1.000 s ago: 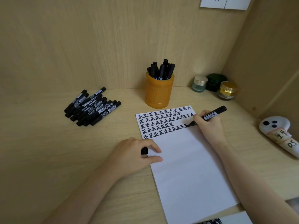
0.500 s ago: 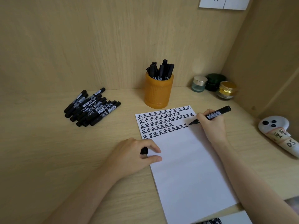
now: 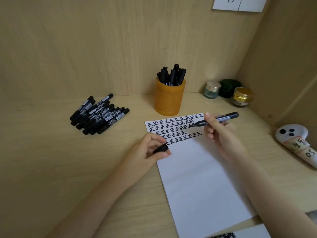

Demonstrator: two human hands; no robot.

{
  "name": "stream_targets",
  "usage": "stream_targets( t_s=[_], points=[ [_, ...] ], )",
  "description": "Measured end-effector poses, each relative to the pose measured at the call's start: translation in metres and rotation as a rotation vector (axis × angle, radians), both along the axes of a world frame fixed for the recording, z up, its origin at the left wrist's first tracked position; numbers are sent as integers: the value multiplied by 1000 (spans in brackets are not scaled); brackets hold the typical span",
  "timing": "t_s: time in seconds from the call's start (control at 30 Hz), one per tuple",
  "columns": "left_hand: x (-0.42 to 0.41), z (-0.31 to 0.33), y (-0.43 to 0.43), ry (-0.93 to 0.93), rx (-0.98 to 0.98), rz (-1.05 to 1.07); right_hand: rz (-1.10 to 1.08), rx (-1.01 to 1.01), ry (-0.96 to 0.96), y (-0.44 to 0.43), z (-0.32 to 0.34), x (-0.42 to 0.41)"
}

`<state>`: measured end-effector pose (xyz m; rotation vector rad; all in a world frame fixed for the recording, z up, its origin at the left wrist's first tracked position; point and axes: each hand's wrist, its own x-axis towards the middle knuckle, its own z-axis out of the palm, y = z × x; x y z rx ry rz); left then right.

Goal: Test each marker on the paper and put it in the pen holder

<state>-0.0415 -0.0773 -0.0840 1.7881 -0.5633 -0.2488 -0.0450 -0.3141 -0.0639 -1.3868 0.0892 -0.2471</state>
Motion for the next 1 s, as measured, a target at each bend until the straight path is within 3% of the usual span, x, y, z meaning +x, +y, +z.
stream_targets(
  t_s=[0.13, 0.47, 0.7, 1.0],
  points=[
    [0, 3, -2, 1, -68, 62, 146, -12, 42, 28, 5, -7],
    [-1, 6, -2, -23, -85, 71, 40, -141, 63, 56, 8, -14],
    [1, 3, 0, -46, -88, 83, 194, -252, 46, 62, 4, -13],
    [-2, 1, -1, -57, -158, 128, 166, -296, -39, 70, 9, -12]
  ],
)
